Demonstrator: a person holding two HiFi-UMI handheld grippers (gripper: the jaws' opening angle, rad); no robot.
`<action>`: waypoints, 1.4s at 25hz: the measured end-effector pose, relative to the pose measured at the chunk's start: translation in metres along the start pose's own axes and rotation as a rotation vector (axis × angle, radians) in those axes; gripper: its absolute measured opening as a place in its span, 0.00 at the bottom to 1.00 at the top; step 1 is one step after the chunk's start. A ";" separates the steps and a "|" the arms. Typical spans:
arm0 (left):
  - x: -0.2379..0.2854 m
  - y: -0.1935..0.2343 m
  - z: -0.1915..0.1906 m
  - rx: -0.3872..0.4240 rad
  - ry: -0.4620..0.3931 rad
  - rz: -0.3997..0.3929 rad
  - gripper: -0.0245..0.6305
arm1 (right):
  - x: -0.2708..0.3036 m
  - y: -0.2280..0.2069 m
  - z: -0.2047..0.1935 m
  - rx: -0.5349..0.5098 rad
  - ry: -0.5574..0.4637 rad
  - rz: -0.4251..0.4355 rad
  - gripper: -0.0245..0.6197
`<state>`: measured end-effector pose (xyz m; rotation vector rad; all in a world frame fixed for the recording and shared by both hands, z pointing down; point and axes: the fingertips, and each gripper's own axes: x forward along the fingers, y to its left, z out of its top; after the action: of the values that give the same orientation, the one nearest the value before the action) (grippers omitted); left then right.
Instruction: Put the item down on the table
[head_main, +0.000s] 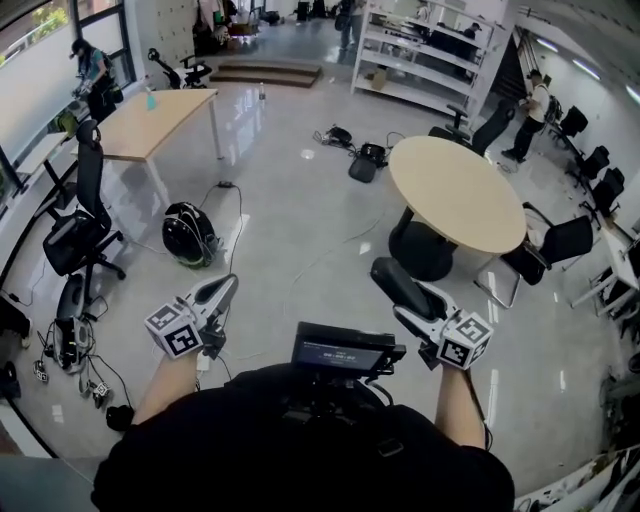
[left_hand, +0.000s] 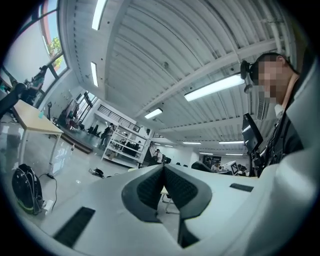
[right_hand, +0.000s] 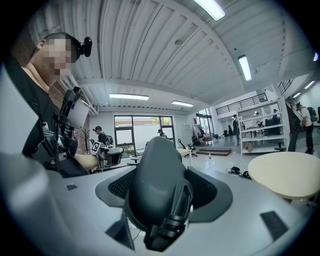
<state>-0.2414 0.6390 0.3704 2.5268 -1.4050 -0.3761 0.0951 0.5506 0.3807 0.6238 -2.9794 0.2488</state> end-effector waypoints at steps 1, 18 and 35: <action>0.007 0.000 0.001 -0.001 0.002 -0.001 0.04 | -0.002 -0.007 -0.001 0.009 -0.001 -0.004 0.54; 0.127 0.202 0.033 -0.051 0.027 -0.108 0.04 | 0.164 -0.126 0.029 0.016 0.041 -0.106 0.54; 0.216 0.366 0.071 -0.051 0.069 -0.123 0.04 | 0.314 -0.240 0.069 0.039 0.004 -0.126 0.54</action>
<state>-0.4455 0.2606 0.3955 2.5657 -1.2042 -0.3383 -0.0976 0.1986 0.3836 0.8111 -2.9231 0.2993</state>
